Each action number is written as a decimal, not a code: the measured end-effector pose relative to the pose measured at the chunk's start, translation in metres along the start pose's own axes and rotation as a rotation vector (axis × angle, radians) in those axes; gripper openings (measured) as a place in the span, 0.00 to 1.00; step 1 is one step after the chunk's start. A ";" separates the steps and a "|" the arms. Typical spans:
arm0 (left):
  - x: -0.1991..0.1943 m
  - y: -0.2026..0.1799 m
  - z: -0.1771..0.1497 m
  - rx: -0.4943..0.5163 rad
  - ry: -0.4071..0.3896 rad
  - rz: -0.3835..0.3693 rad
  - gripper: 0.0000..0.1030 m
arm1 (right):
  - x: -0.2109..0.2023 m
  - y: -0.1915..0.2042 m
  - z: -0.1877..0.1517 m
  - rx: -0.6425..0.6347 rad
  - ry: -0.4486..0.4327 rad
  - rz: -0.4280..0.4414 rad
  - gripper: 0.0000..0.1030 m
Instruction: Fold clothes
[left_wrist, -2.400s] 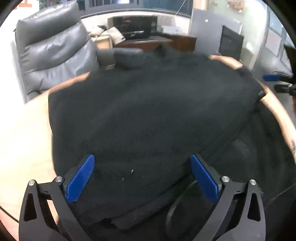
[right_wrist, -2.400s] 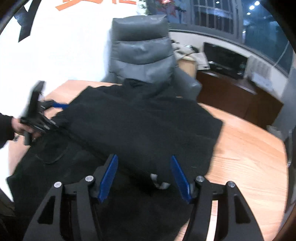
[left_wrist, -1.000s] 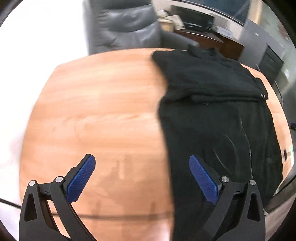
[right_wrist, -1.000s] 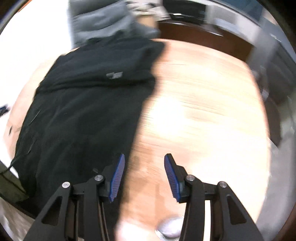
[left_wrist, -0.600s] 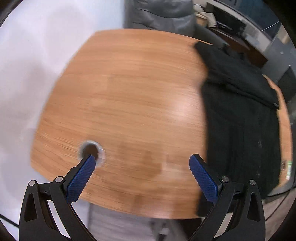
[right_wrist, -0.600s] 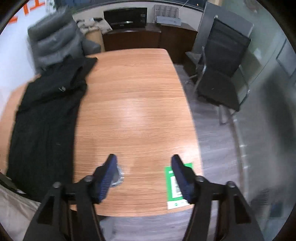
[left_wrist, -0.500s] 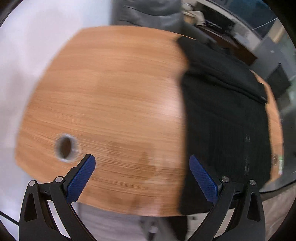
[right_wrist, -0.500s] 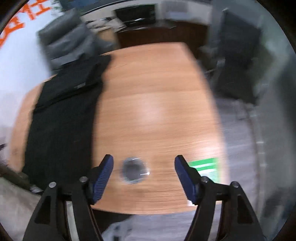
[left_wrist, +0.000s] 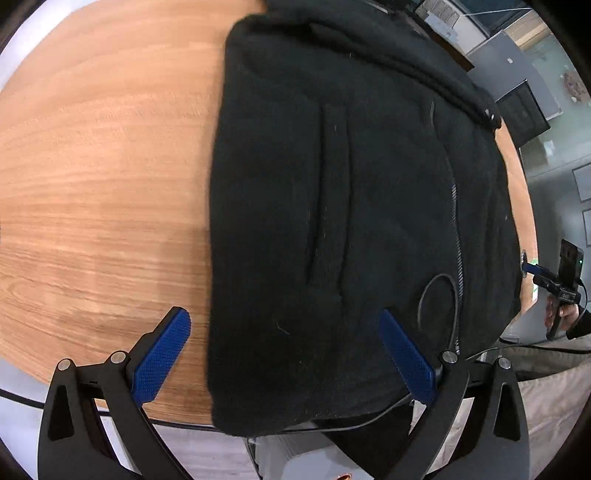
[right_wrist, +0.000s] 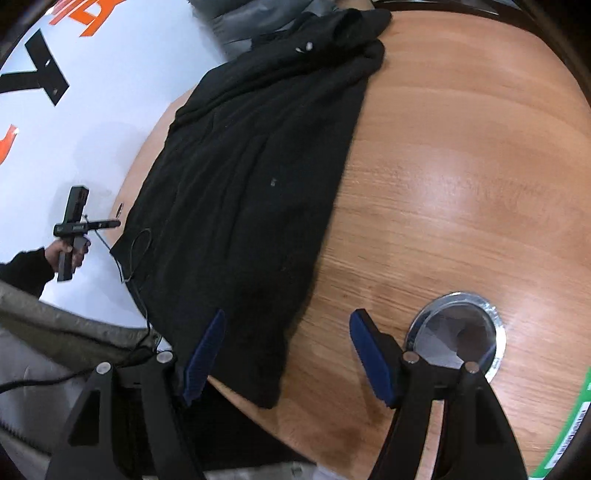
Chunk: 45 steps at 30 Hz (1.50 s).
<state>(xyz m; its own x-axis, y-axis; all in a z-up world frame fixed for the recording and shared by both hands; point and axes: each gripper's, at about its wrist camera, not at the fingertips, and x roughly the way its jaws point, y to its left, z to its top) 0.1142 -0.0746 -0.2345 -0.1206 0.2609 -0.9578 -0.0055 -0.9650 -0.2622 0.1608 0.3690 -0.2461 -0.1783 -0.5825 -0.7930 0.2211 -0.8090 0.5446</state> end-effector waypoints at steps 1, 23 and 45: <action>0.004 -0.001 -0.001 0.002 0.010 0.002 0.99 | 0.005 0.001 -0.003 -0.001 0.002 0.005 0.72; -0.001 -0.013 -0.004 -0.033 0.037 -0.052 0.40 | 0.047 0.016 -0.009 0.005 0.012 0.098 0.13; -0.066 -0.047 0.014 -0.354 -0.021 -0.470 0.12 | -0.039 0.053 0.033 -0.059 -0.025 0.148 0.09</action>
<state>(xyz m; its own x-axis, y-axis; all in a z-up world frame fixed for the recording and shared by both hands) 0.1083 -0.0470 -0.1568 -0.2054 0.6541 -0.7280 0.2686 -0.6776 -0.6846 0.1482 0.3467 -0.1771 -0.1635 -0.6973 -0.6979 0.3026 -0.7088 0.6372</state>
